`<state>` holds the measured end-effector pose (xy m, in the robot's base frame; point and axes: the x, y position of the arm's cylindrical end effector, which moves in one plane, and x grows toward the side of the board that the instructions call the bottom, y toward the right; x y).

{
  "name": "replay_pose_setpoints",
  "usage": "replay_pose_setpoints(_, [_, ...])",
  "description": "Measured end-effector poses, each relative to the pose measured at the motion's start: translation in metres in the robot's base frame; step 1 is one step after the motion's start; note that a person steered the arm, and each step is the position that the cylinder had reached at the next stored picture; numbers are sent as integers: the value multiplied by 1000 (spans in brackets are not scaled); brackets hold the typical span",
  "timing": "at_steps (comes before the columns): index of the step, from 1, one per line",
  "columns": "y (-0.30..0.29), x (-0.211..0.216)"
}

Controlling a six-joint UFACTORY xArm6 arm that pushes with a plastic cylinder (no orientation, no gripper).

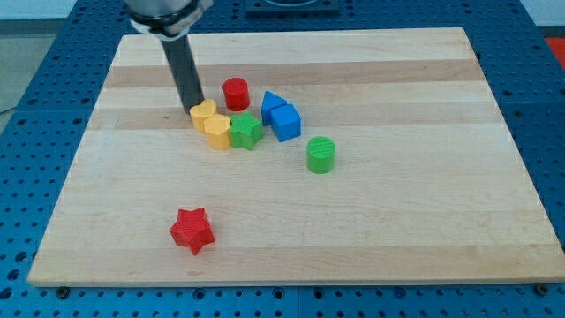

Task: Arrange the red circle and blue blocks in a vertical line

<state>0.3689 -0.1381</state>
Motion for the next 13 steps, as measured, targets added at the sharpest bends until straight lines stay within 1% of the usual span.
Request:
replay_pose_setpoints(2, [-9, -4])
replay_pose_setpoints(3, [7, -8])
replay_pose_setpoints(4, [27, -20])
replay_pose_setpoints(8, [82, -21])
replay_pose_setpoints(11, [102, -10])
replay_pose_setpoints(13, [108, -10])
